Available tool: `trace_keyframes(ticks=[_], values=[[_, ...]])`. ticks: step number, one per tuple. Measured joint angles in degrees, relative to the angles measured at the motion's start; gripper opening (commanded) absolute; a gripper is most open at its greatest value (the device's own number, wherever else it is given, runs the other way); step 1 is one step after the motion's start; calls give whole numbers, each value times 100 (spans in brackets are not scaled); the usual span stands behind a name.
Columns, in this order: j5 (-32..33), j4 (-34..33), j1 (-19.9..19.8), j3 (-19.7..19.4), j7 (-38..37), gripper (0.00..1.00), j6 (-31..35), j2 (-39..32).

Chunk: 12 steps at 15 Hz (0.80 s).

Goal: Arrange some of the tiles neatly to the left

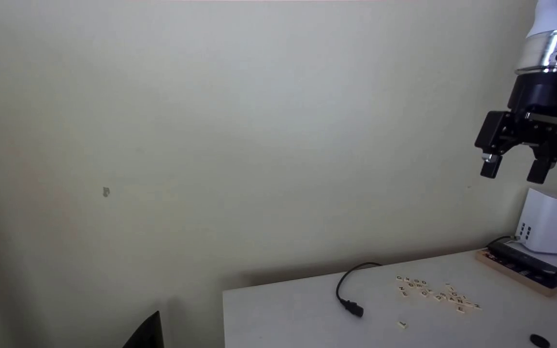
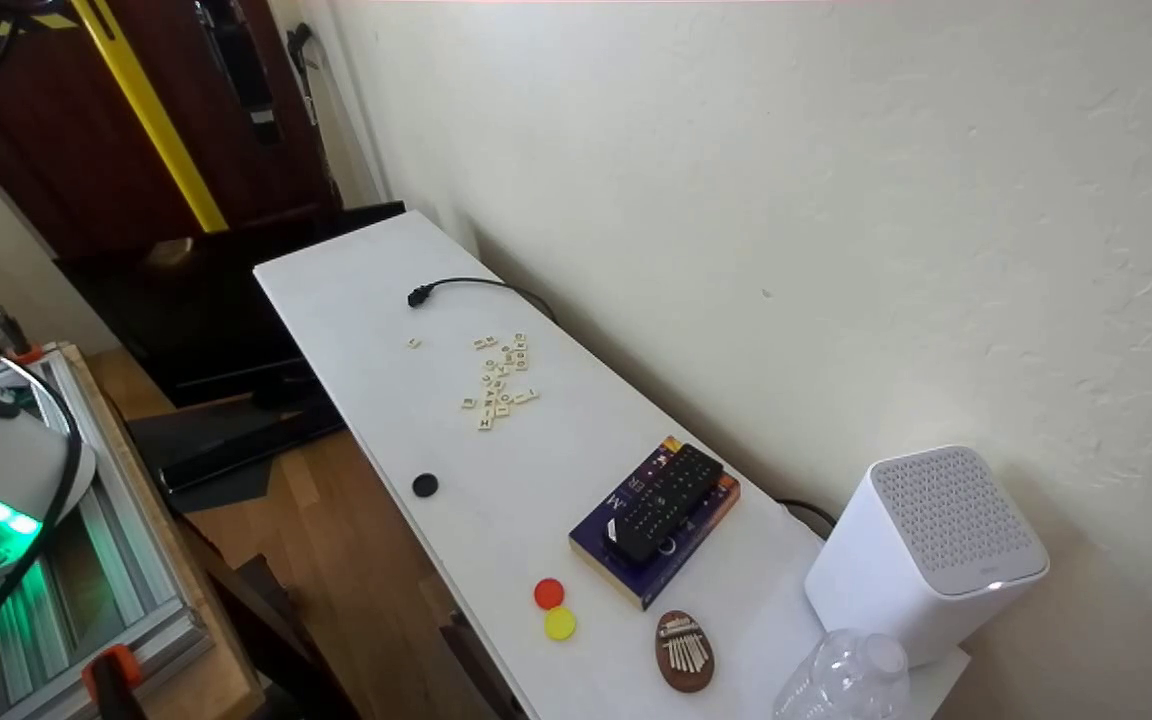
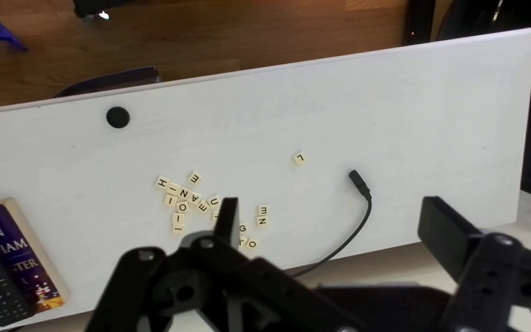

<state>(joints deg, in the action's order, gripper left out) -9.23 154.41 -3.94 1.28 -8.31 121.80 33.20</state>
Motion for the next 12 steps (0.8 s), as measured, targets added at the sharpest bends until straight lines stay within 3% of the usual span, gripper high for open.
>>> trace_keyframes(ticks=[8,12], values=[[46,-4,-1,23,-53,100,6,-4],[267,37,-109,13,-205,100,380,-297]])
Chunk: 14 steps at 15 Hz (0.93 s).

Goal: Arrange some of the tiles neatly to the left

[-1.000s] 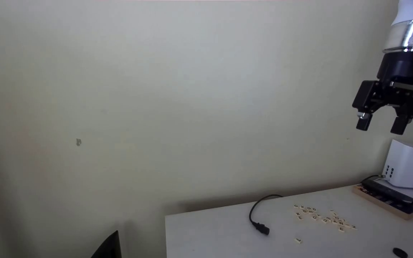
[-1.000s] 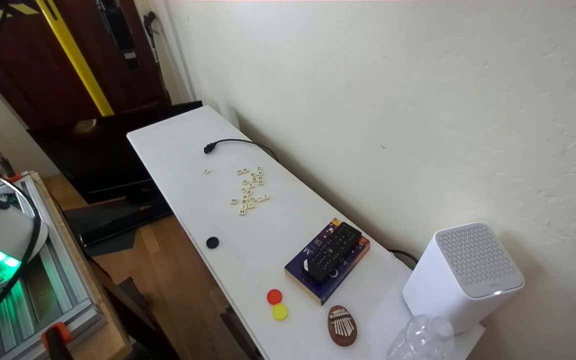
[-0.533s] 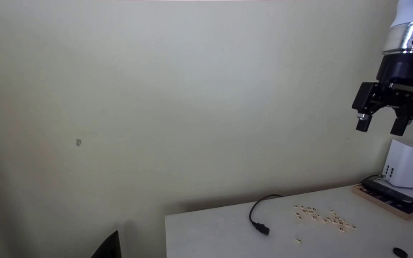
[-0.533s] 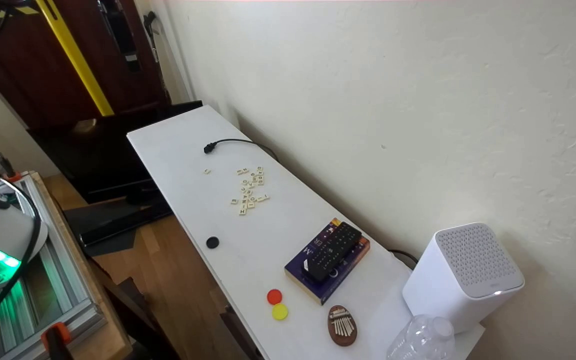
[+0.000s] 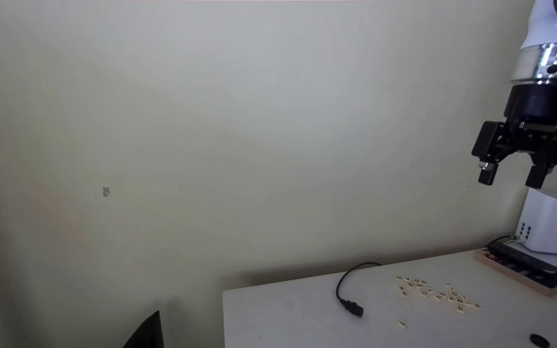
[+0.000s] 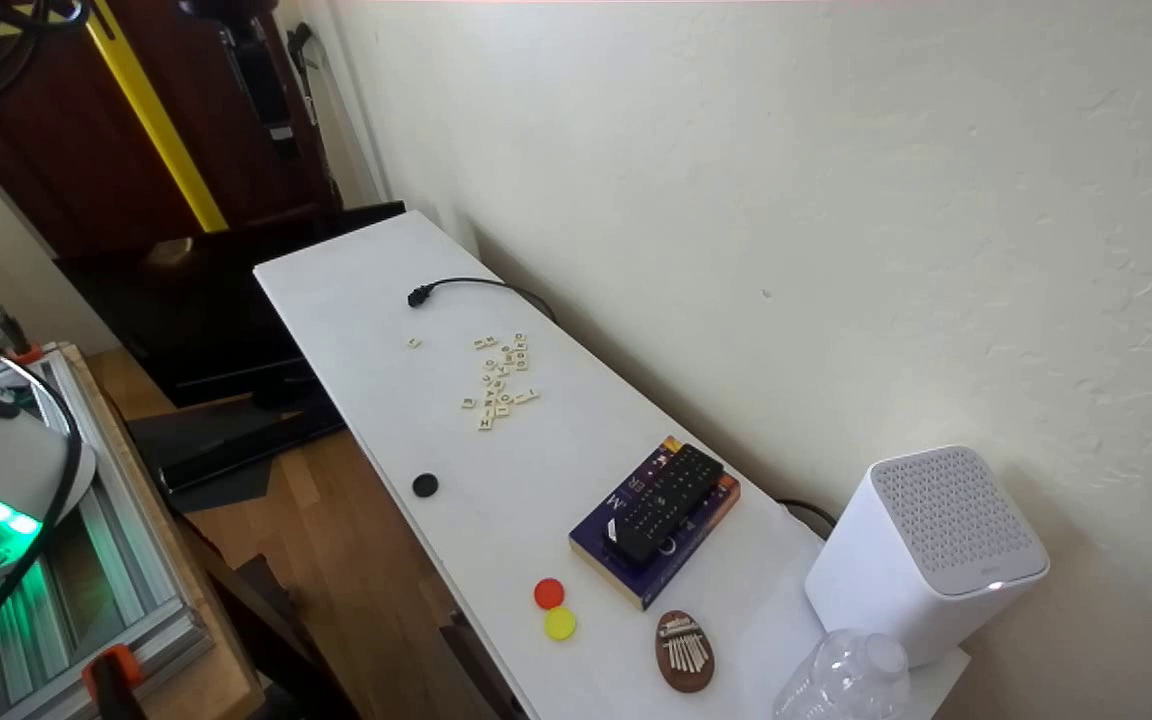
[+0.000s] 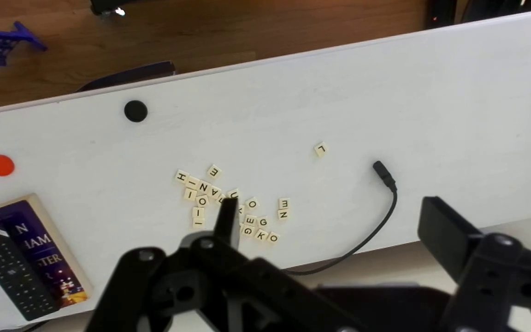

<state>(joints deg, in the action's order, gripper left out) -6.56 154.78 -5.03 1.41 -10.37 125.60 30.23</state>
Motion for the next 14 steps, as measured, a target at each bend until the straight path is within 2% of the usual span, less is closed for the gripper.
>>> trace_keyframes(ticks=[4,7,11,14], values=[[270,95,-242,-49,-53,100,875,-614],[393,115,-394,-94,-176,100,1765,-1240],[400,100,-406,-200,-179,100,2866,-2105],[340,44,-348,-299,-76,100,3450,-2757]])
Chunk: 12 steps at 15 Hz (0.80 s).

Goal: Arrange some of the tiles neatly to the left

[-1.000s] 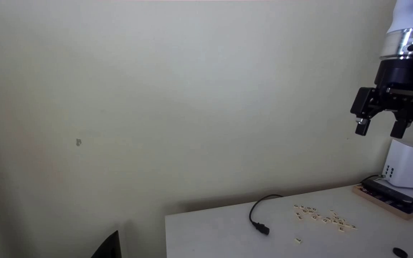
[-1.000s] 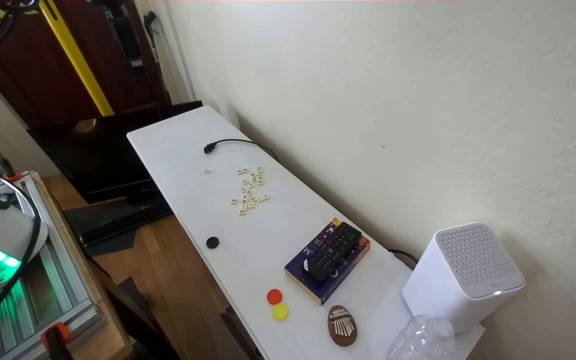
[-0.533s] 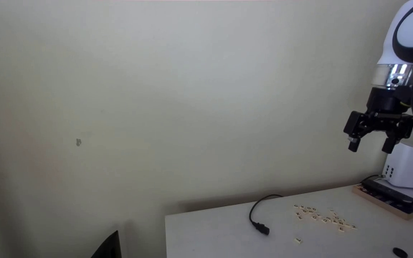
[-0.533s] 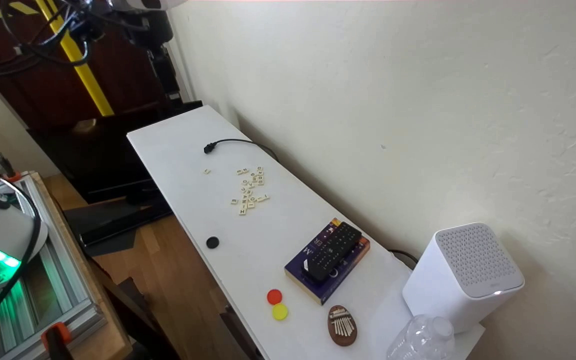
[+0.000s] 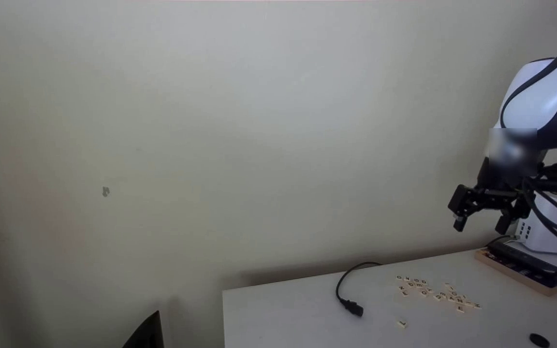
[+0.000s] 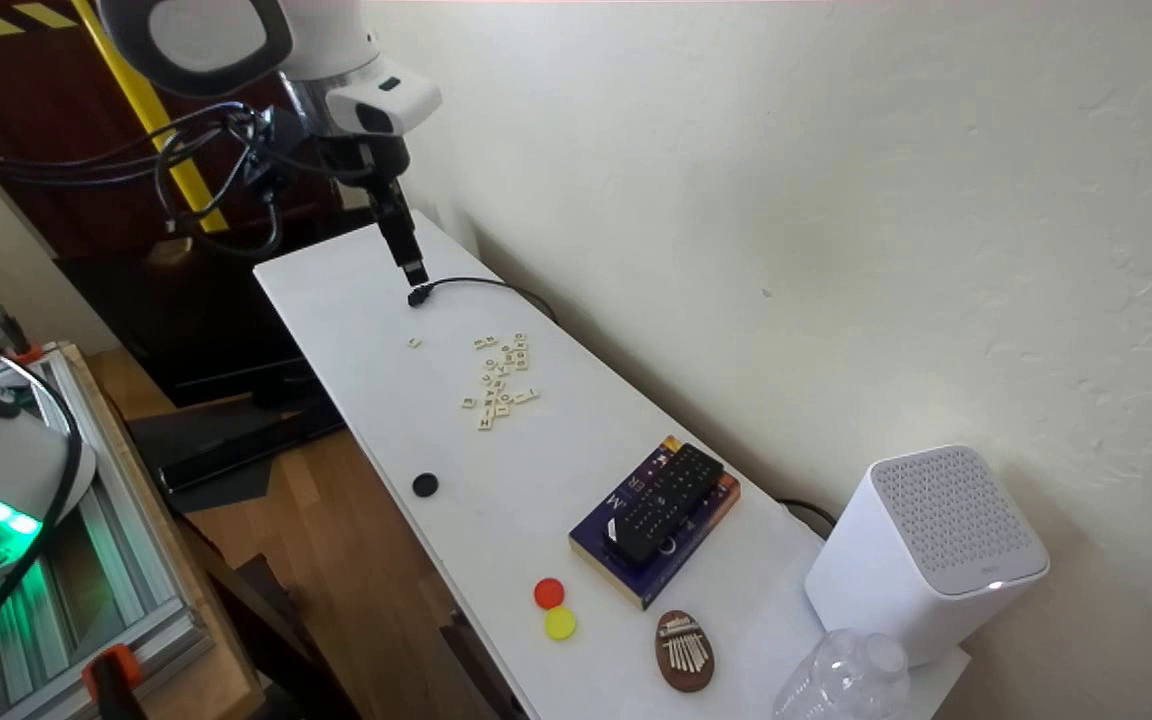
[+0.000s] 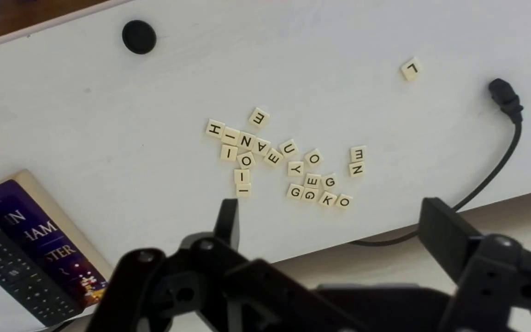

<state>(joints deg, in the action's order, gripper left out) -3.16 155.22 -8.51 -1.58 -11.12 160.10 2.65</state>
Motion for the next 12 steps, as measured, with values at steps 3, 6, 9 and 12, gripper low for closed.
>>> trace_keyframes(ticks=[3,6,9,12], values=[[-165,-168,63,-58,152,100,294,-604],[-173,-221,89,-88,160,100,312,-737],[-172,-223,101,-98,160,100,312,-701],[-172,-223,125,-102,160,100,299,-711]])
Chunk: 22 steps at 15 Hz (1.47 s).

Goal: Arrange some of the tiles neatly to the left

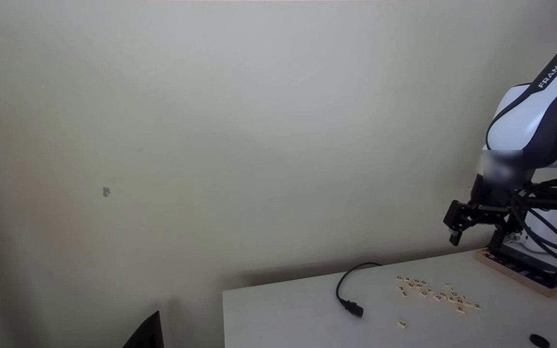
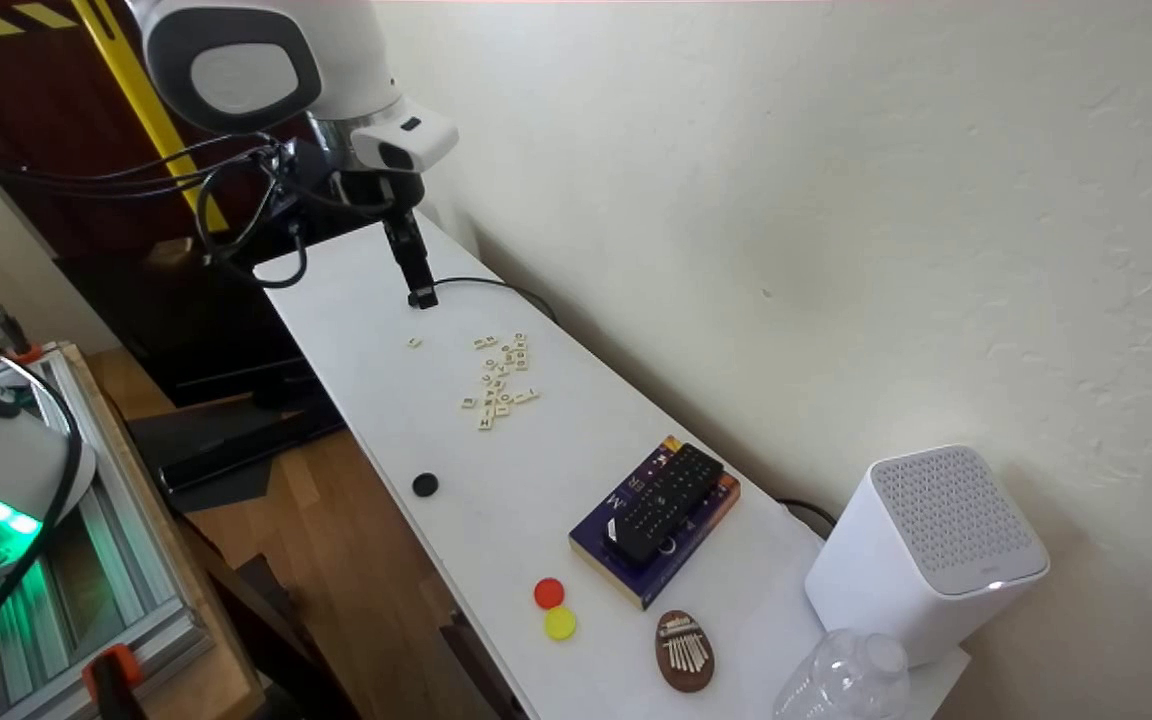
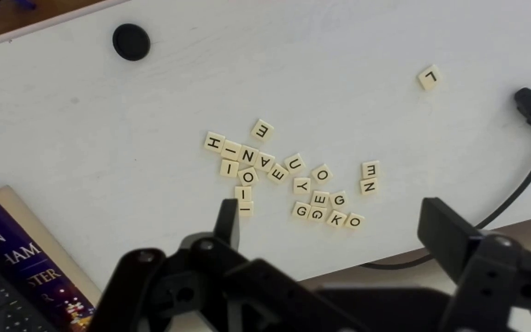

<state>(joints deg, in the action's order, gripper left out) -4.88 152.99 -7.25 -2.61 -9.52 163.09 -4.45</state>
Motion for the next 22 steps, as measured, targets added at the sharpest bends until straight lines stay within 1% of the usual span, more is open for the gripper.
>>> trace_keyframes(ticks=[2,4,7,11,12,13,16,22], values=[[37,-15,83,0,-9,100,-8,-120],[82,-82,180,-1,-11,100,143,-354],[201,-238,312,-106,-12,100,598,-788],[209,-582,364,-191,94,100,1188,-1500],[207,-679,359,-180,130,83,1290,-1674],[202,-781,344,-149,169,74,1380,-1843],[202,-1097,276,-49,296,50,1563,-2318],[202,-1672,180,3,558,8,1745,-3038]])
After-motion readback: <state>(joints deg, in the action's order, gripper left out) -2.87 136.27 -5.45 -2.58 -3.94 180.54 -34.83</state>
